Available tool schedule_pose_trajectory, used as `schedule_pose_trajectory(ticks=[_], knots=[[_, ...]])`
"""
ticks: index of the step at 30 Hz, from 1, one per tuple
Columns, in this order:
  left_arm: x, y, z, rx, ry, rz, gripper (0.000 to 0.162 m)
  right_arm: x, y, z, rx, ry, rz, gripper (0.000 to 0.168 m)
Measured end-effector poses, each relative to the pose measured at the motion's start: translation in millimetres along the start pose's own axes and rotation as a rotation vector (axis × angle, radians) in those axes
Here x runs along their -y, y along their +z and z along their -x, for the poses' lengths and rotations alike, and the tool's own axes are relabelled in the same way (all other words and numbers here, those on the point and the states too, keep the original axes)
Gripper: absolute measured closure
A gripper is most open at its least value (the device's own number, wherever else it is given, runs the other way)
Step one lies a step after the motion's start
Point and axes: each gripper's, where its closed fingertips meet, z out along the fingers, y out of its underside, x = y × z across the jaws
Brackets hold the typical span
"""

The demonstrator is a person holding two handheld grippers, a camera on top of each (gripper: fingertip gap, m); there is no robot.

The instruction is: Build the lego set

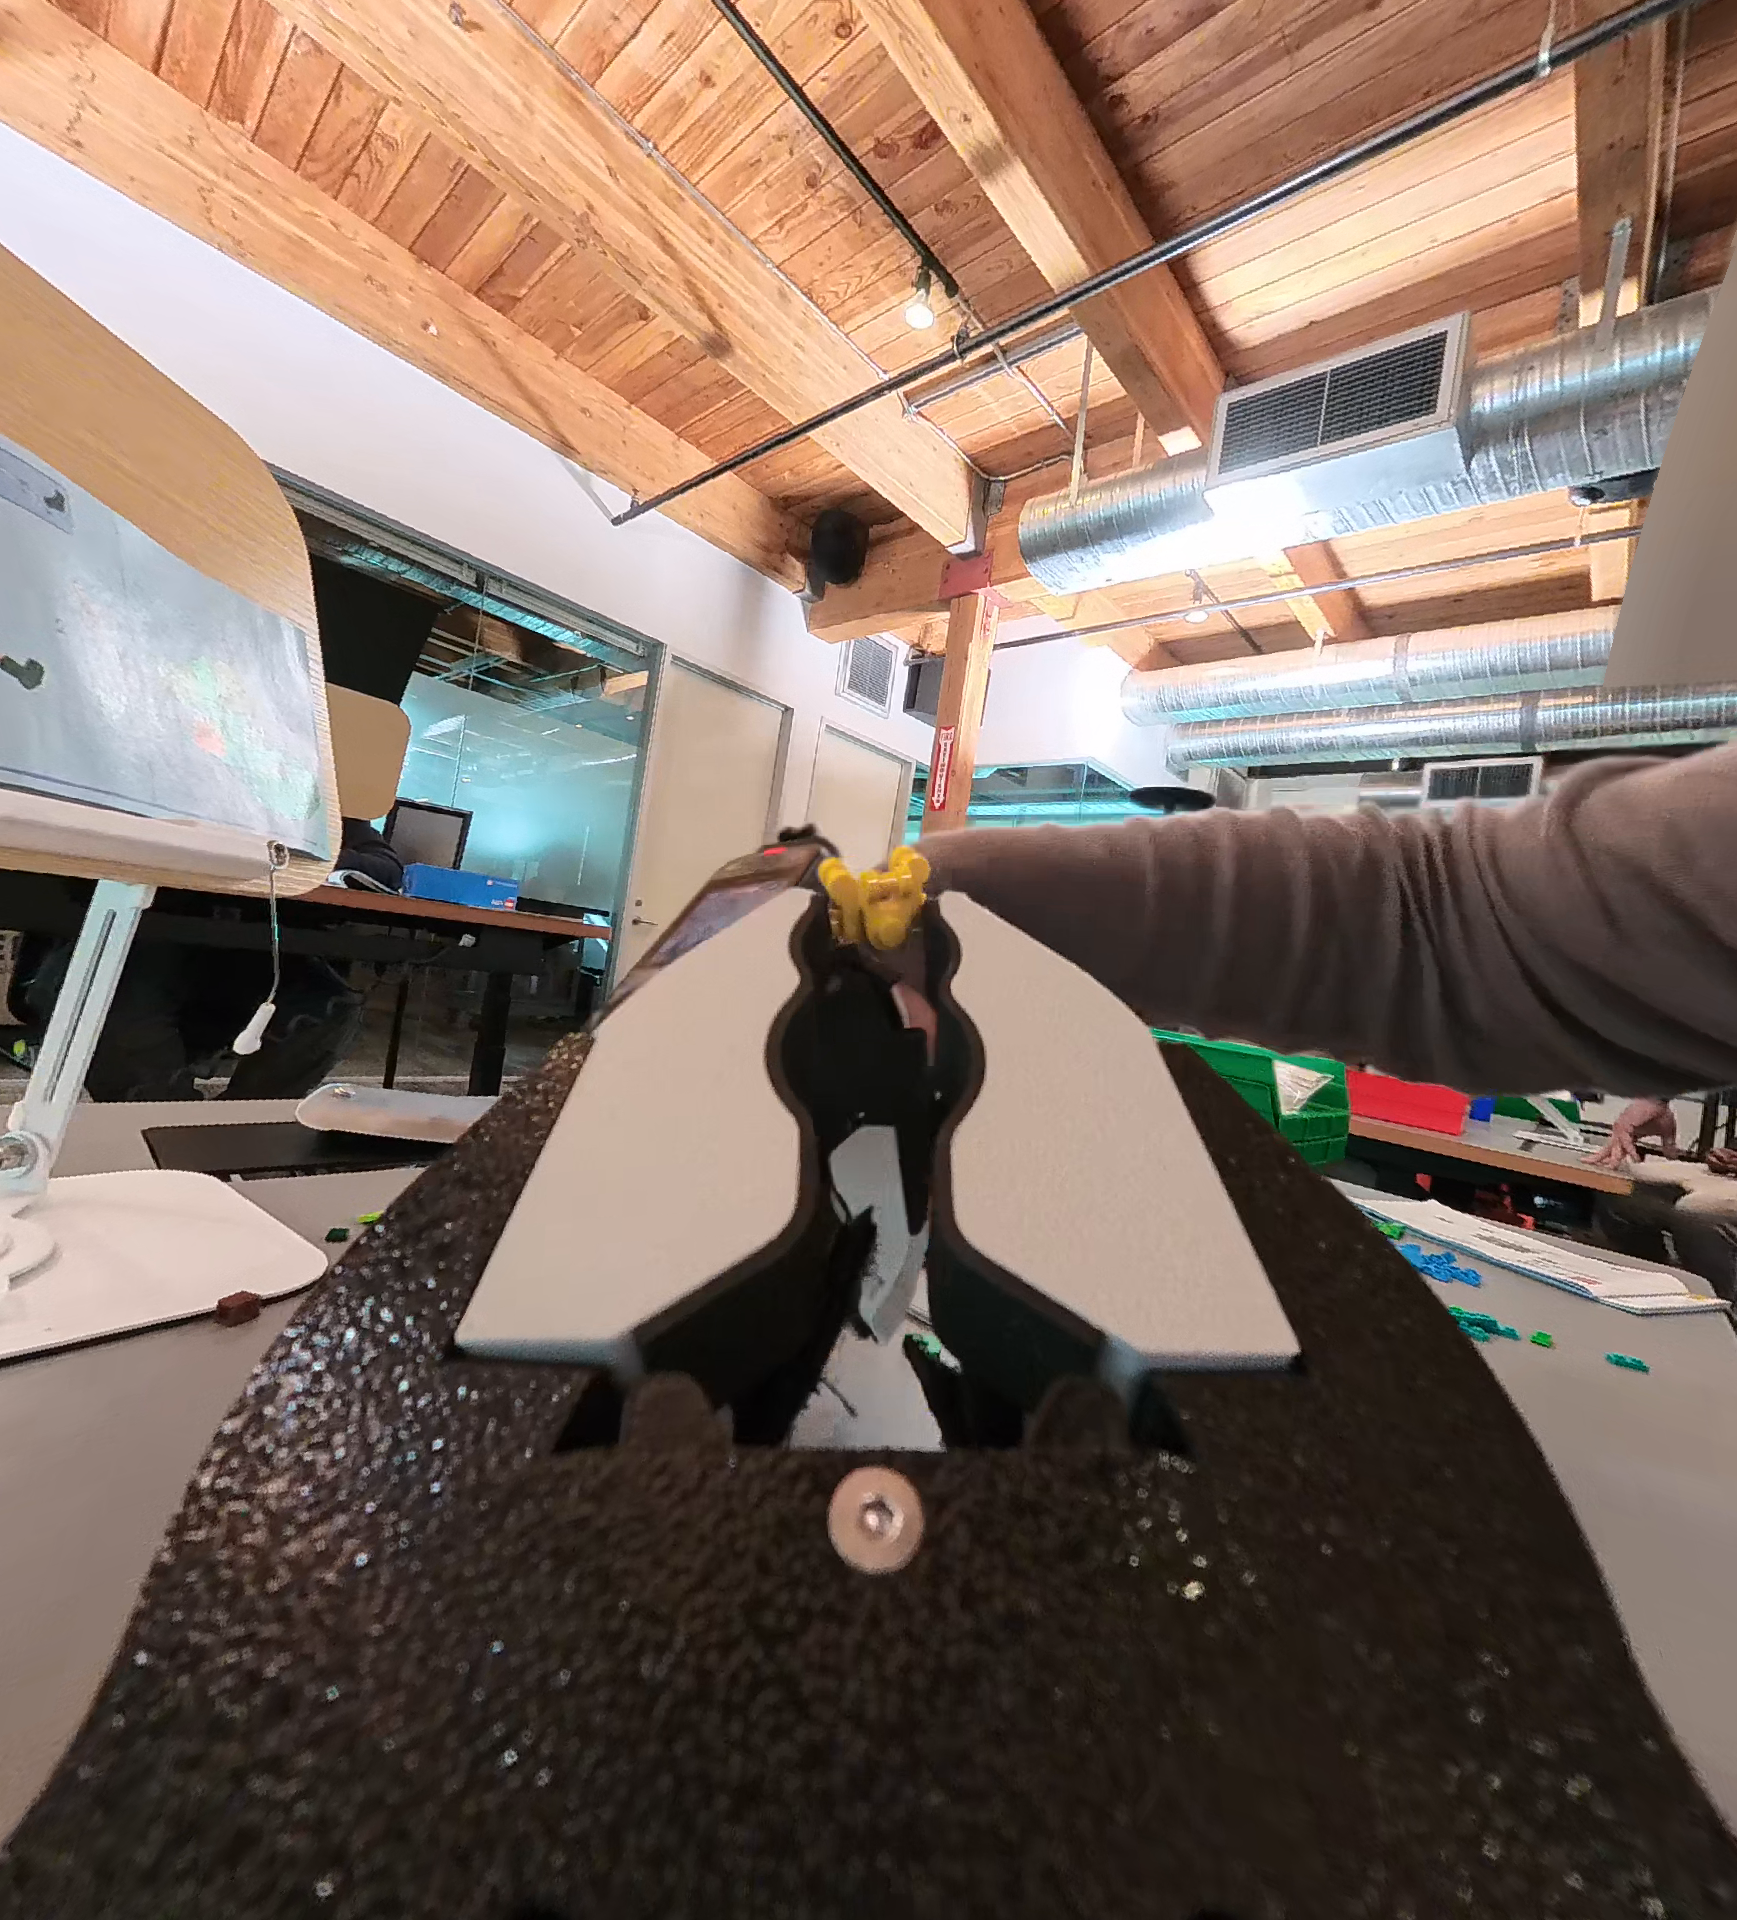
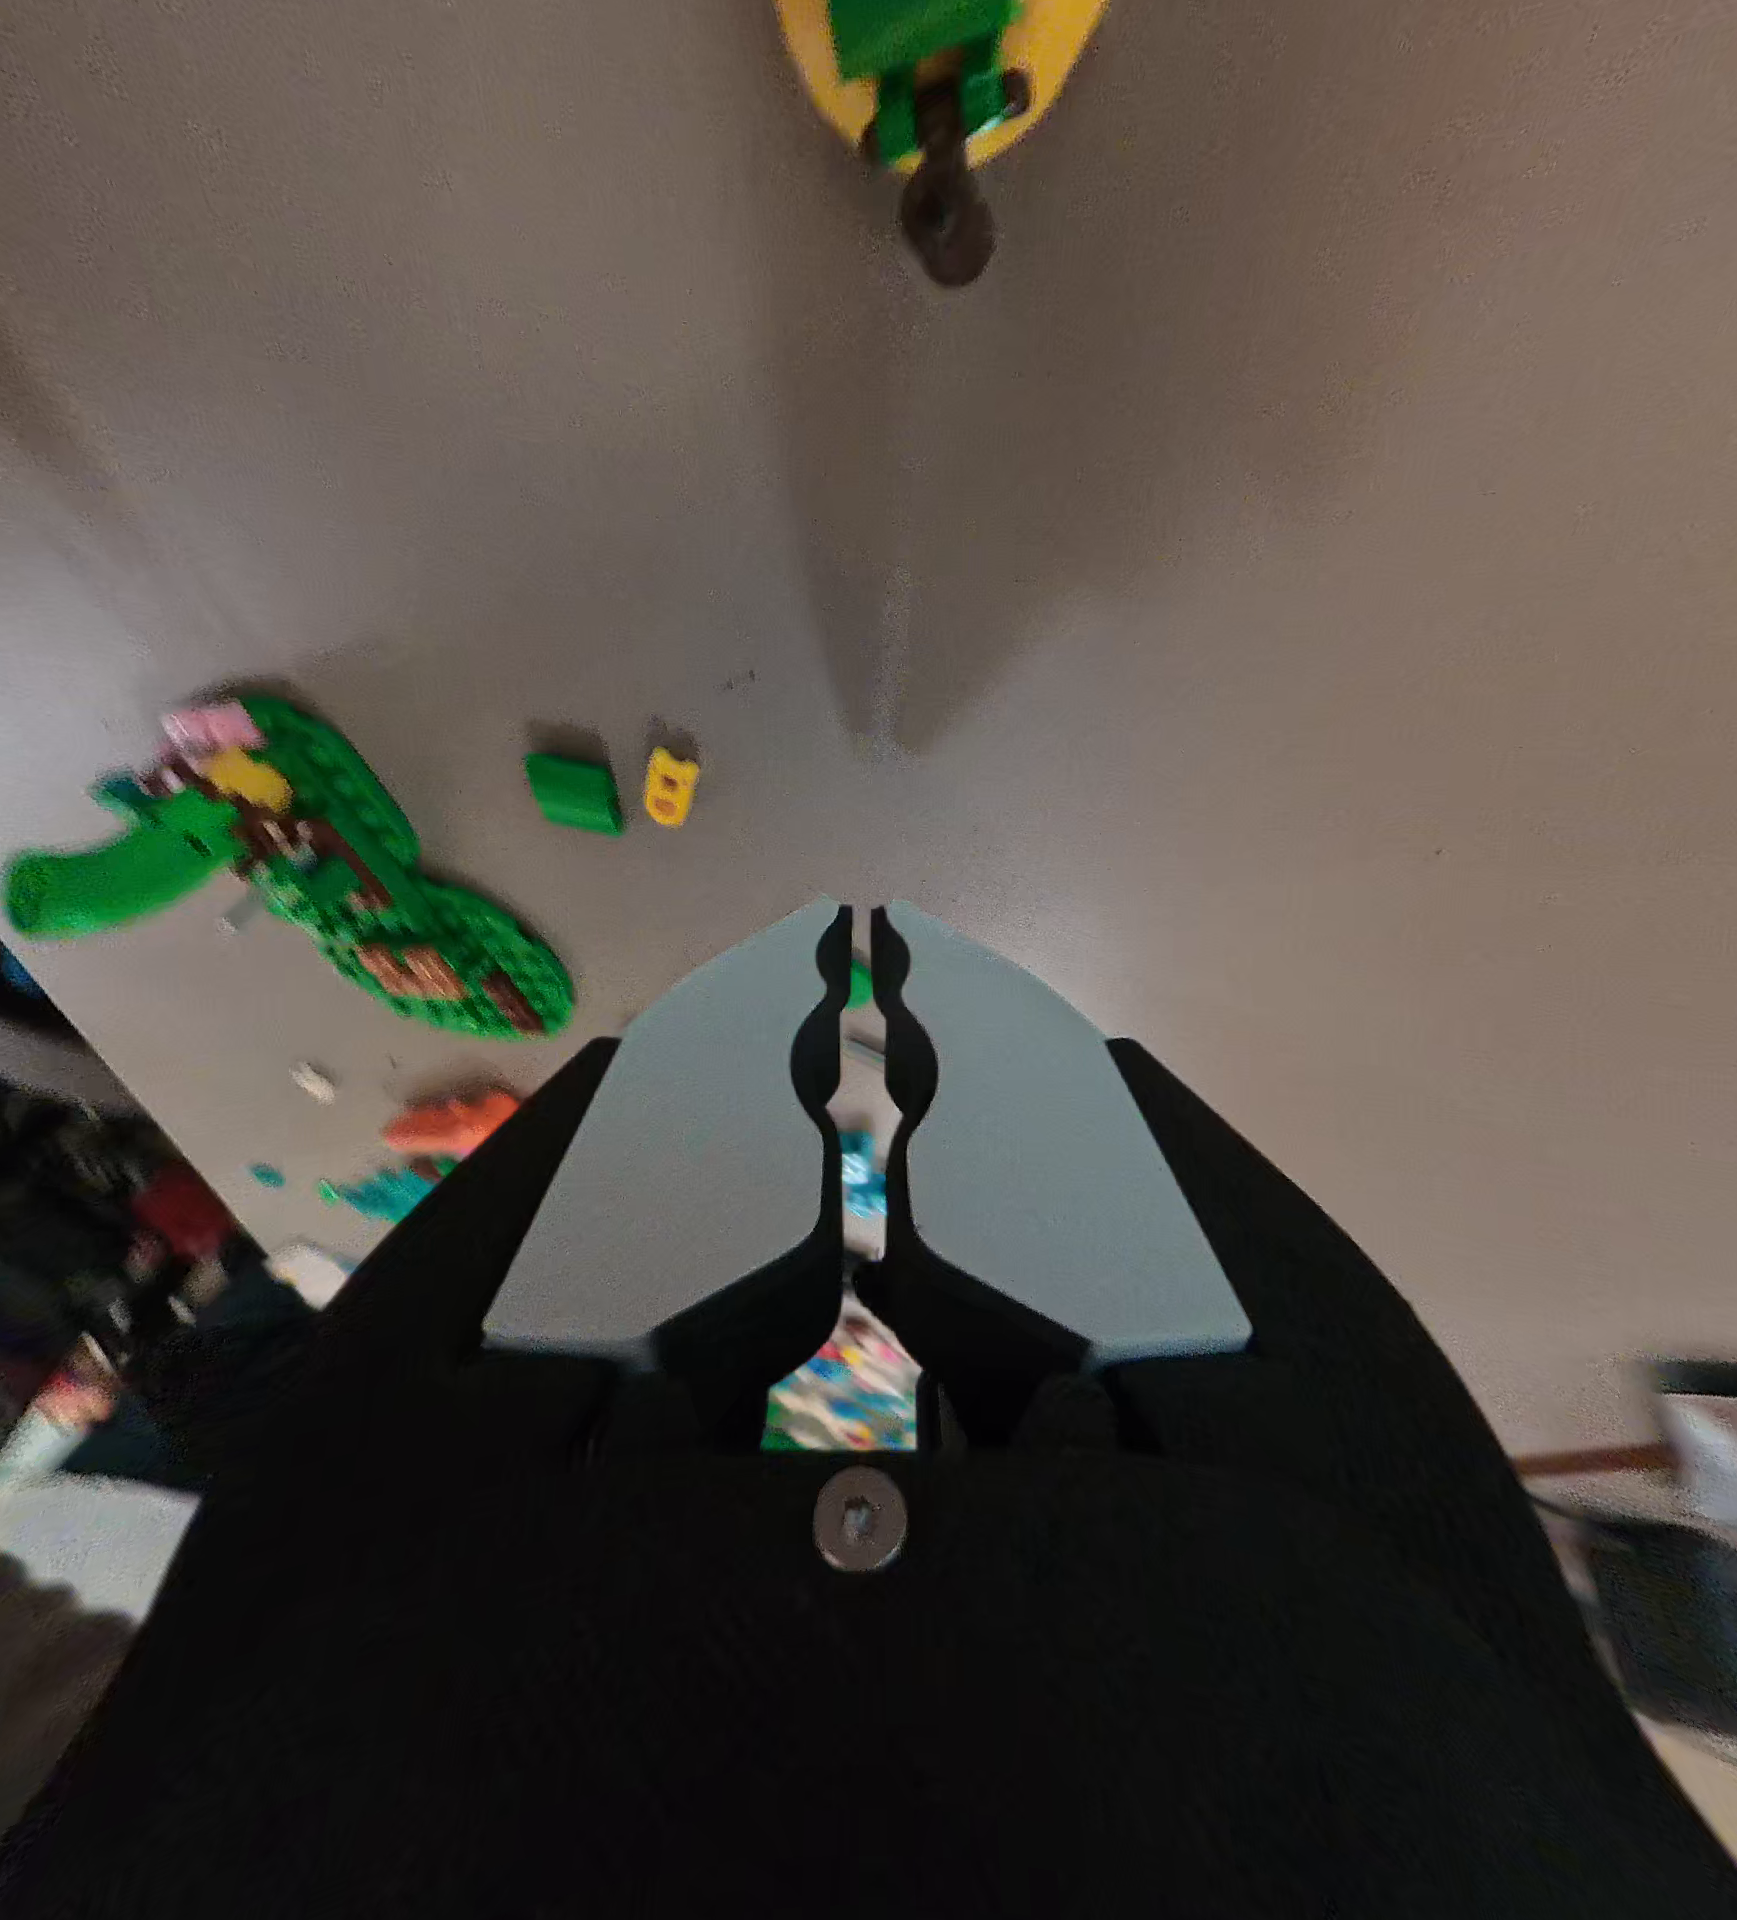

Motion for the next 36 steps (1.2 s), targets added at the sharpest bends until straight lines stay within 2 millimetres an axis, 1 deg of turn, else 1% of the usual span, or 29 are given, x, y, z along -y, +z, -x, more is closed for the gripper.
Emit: schedule_pose_trajectory(ticks=[2,4,6,8,11,15,16,18,20,22,24,25,26,28,29,30,31,32,34,36], knots=[[0,0,0,0.001,-0.005,-0.001,0.145,6,0,9,0.006,0.111,-0.111,0.166],[0,1,0,-0.001,-0.009,-0.001,0.145,7,2,21,0.009,0.143,-0.197,0.162],[0,1,0,-0.002,-0.010,-0.001,0.145,6,6,22,-0.080,0.152,-0.250,0.148],[0,0,0,-0.001,-0.012,-0.001,0.145,7,10,25,-0.161,0.143,-0.304,0.144],[0,0,1,-0.002,-0.019,-0.002,0.145,13,14,29,-0.213,0.148,-0.380,0.145],[-2,1,0,-0.002,-0.008,0.010,0.145,10,22,30,-0.215,0.165,-0.388,0.150],[-3,1,0,-0.001,-0.005,0.017,0.145,11,22,30,-0.212,0.171,-0.401,0.151],[-6,2,1,0.004,-0.006,0.040,0.145,11,21,28,-0.233,0.165,-0.406,0.164],[-11,3,2,0.012,-0.013,0.069,0.145,10,17,23,-0.308,0.145,-0.410,0.164],[-14,4,3,0.023,-0.016,0.087,0.145,13,6,19,-0.409,0.117,-0.447,0.165],[-15,4,5,0.034,-0.024,0.092,0.145,18,-11,14,-0.537,0.076,-0.493,0.168],[-17,4,7,0.047,-0.039,0.102,0.145,20,-22,8,-0.651,0.035,-0.502,0.168],[-20,4,10,0.061,-0.059,0.118,0.145,22,-37,1,-0.803,-0.025,-0.504,0.168],[-24,6,11,0.058,-0.124,0.132,0.145,28,-66,-1,-1.058,-0.163,-0.480,0.168],[-25,7,11,0.054,-0.153,0.132,0.145,31,-78,-1,-1.151,-0.200,-0.460,0.168],[-25,7,12,0.059,-0.158,0.128,0.145,33,-83,1,-1.183,-0.223,-0.432,0.168],[-24,6,14,0.068,-0.149,0.127,0.145,33,-81,1,-1.160,-0.218,-0.402,0.168],[-24,5,15,0.074,-0.138,0.128,0.145,33,-73,3,-1.097,-0.205,-0.392,0.168],[-20,3,19,0.091,-0.126,0.113,0.145,37,-53,10,-0.898,-0.157,-0.439,0.168],[-15,0,23,0.113,-0.116,0.091,0.145,42,-43,13,-0.763,-0.129,-0.499,0.166]])
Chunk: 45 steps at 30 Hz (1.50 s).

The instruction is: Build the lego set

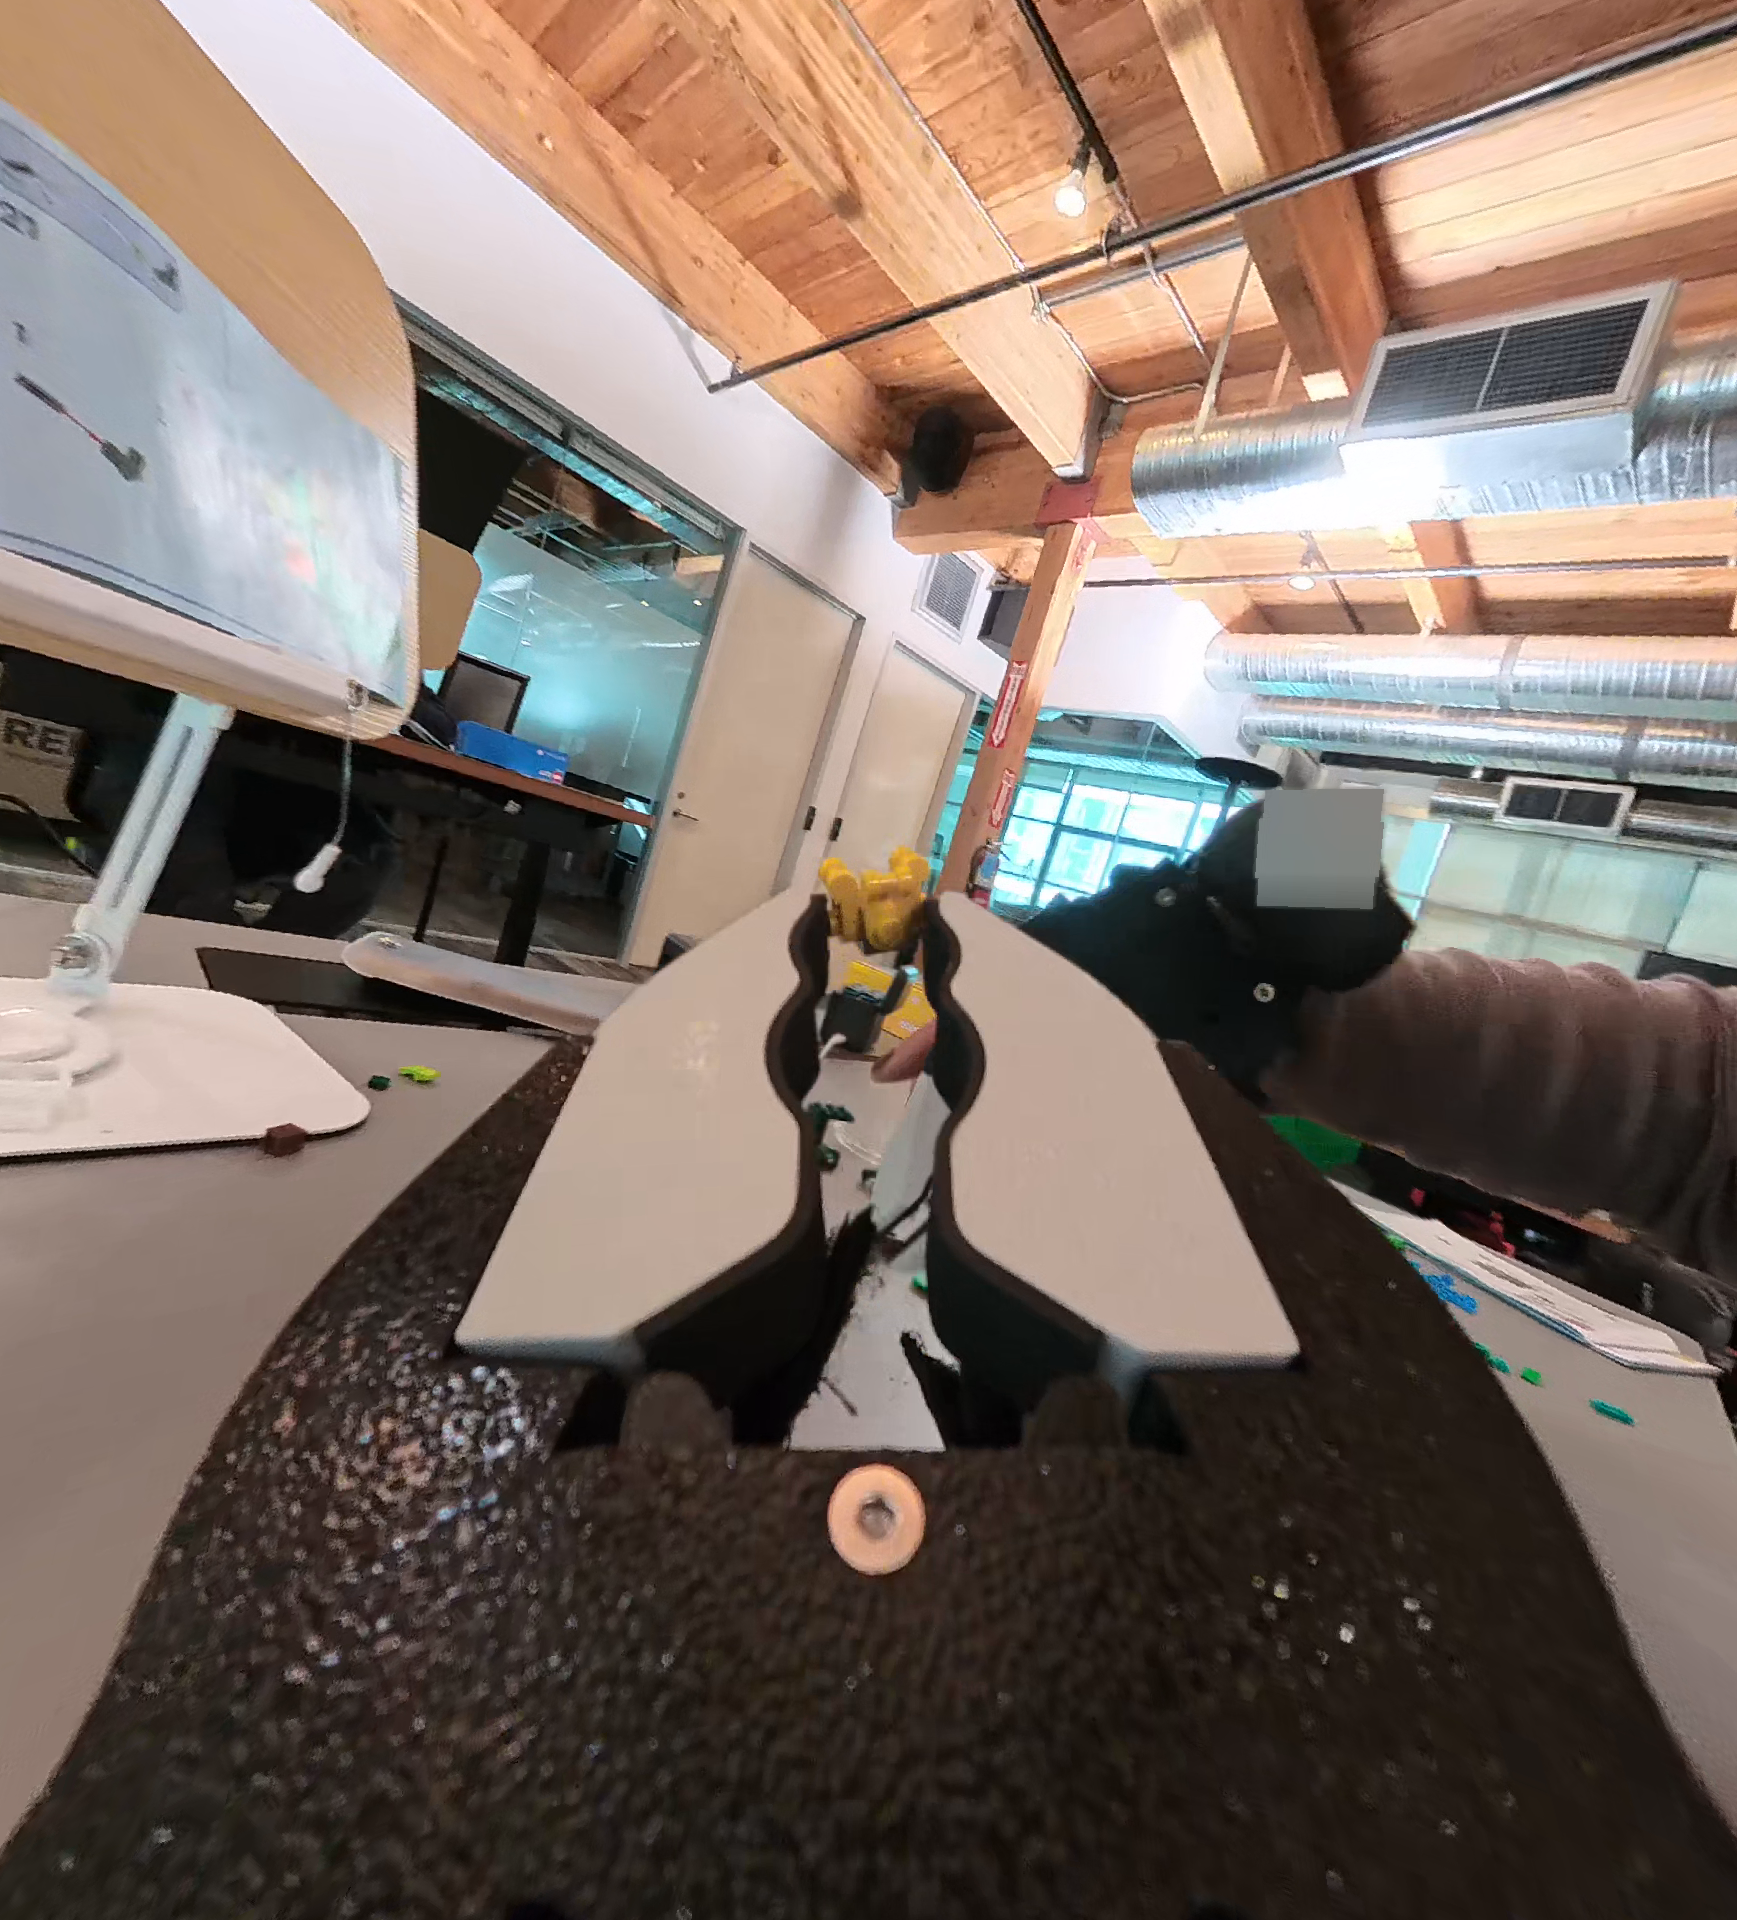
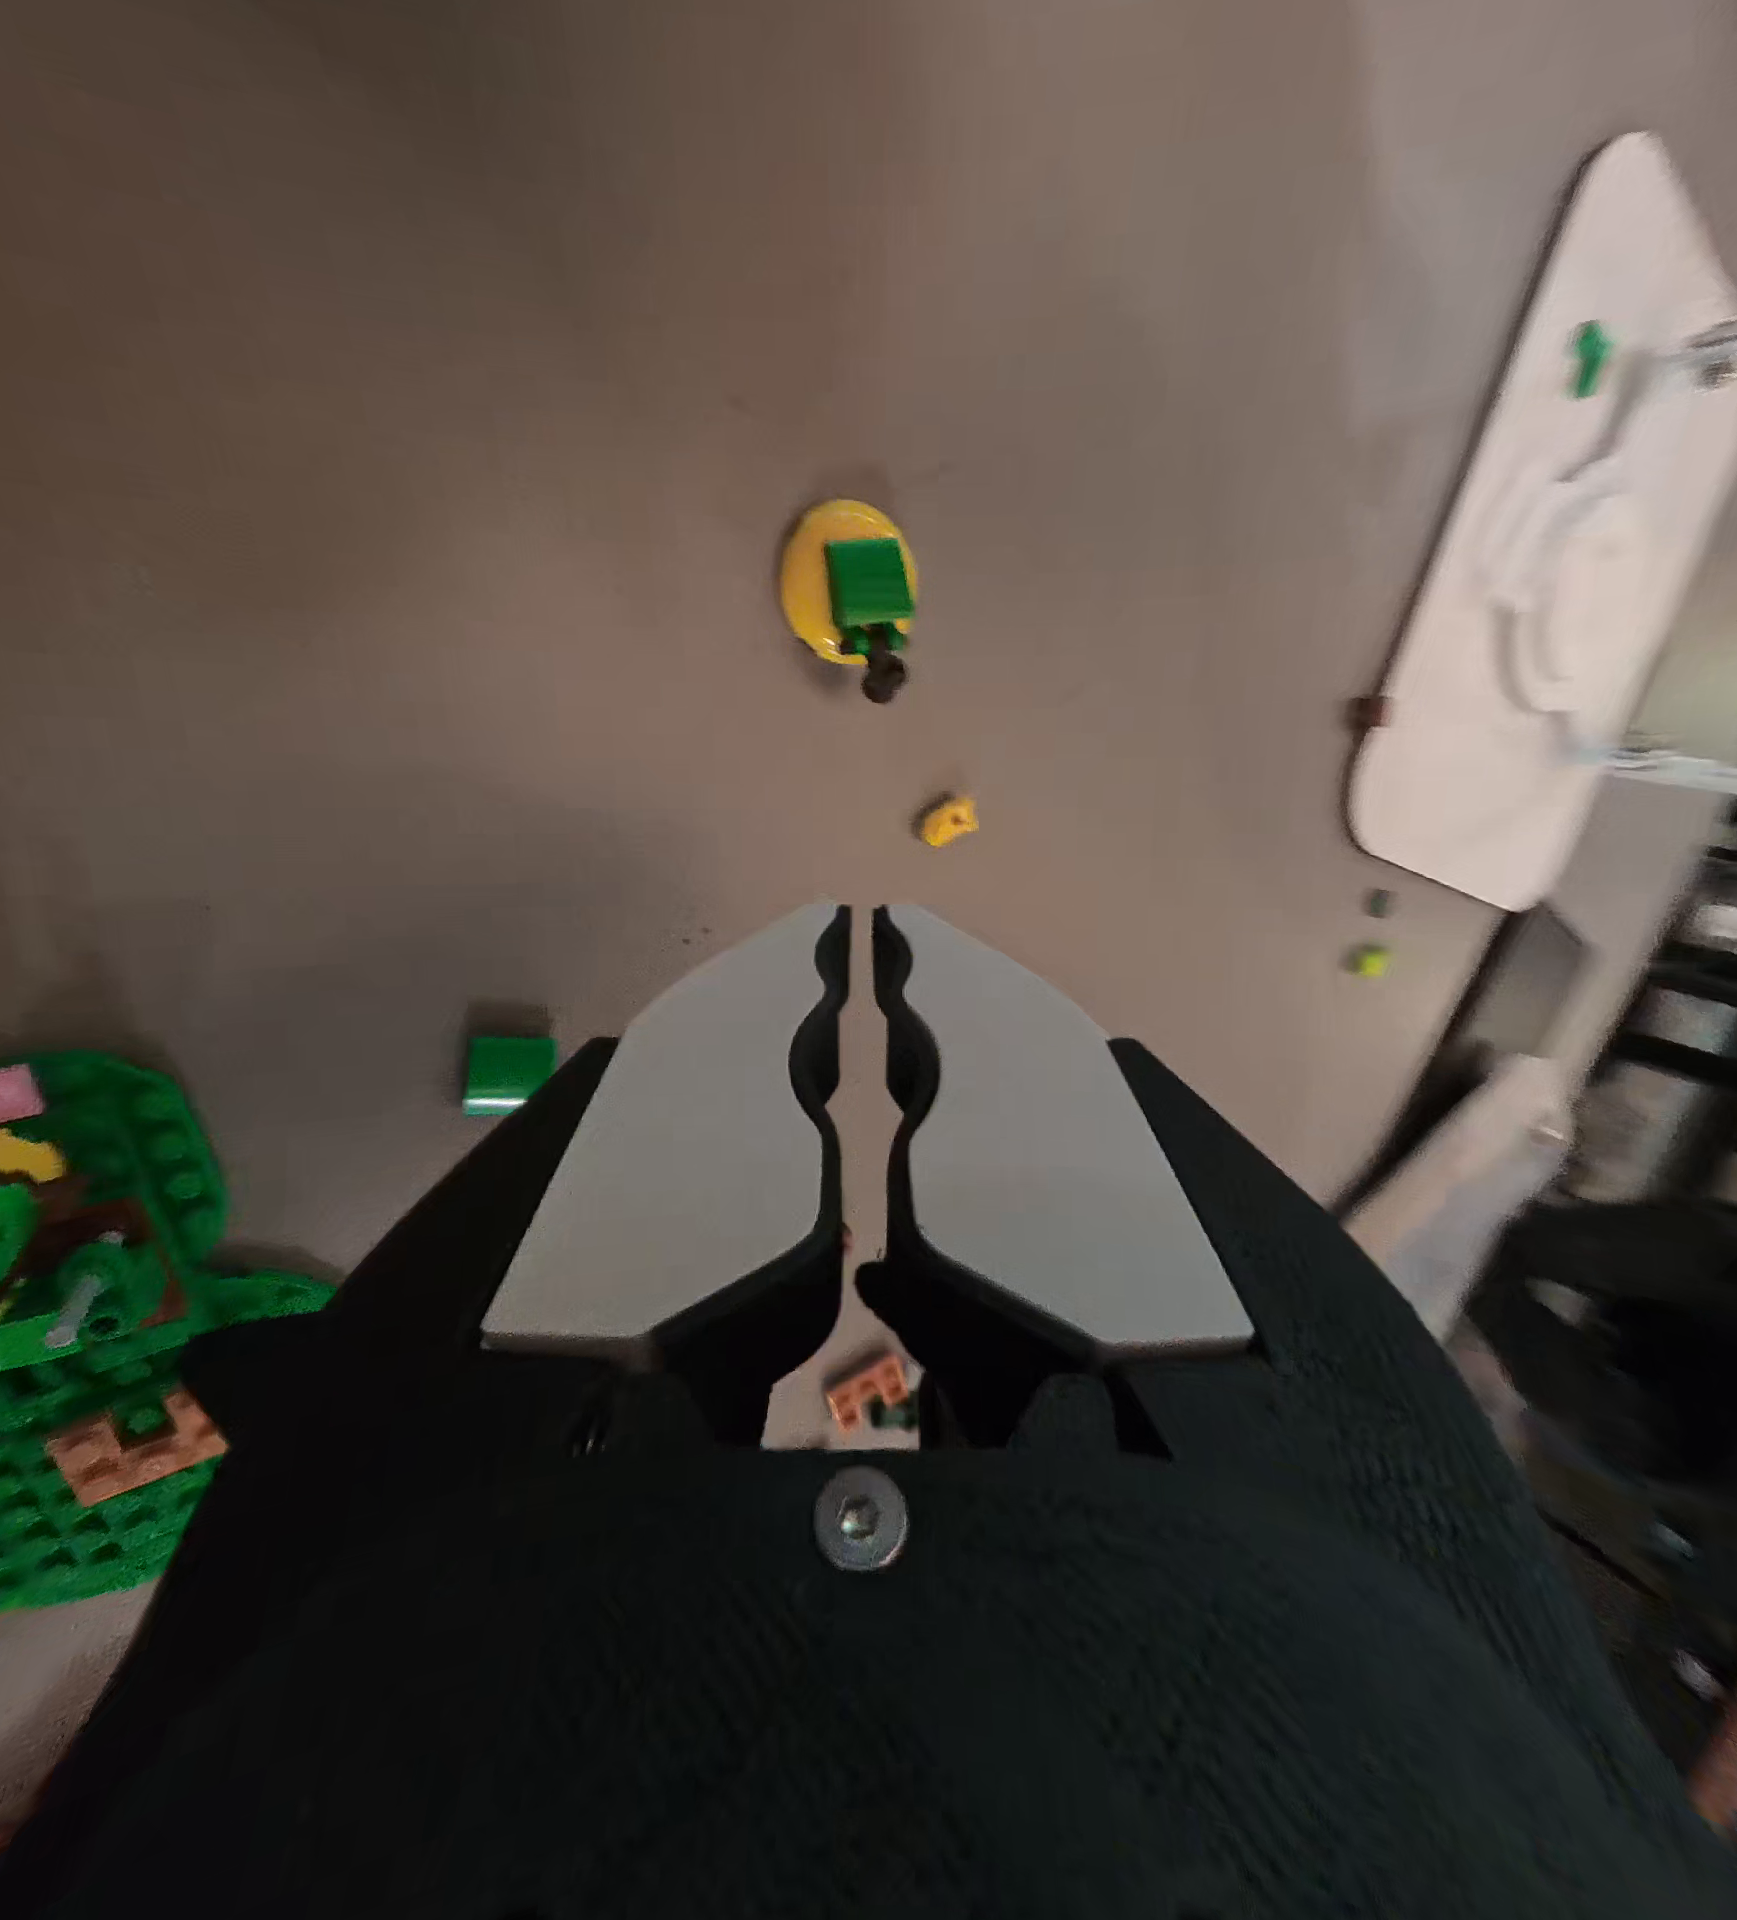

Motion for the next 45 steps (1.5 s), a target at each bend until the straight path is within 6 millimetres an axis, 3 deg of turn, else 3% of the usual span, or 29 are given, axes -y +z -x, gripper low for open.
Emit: schedule_pose_trajectory(ticks=[3,9,17,21,28,40,45], knots=[[1,-2,4,0.018,0.006,-0.004,0.145,-6,15,-2,0.095,0.113,0.010,0.160],[0,-1,3,0.008,0.011,0.004,0.145,-17,44,-15,0.221,0.645,0.107,0.153],[-2,0,0,0.028,0.105,0.028,0.145,-13,51,-26,0.379,1.068,0.133,0.148],[-5,2,-3,0.015,0.119,0.041,0.145,-14,53,-23,0.419,1.102,0.207,0.147],[-4,2,-4,0.000,0.092,0.034,0.145,-16,60,-19,0.354,0.983,0.322,0.151],[-6,3,-6,-0.015,0.084,0.045,0.145,-16,64,-18,0.374,1.014,0.345,0.159],[-6,3,-8,-0.038,0.064,0.046,0.145,-15,62,-18,0.353,0.948,0.292,0.163]])
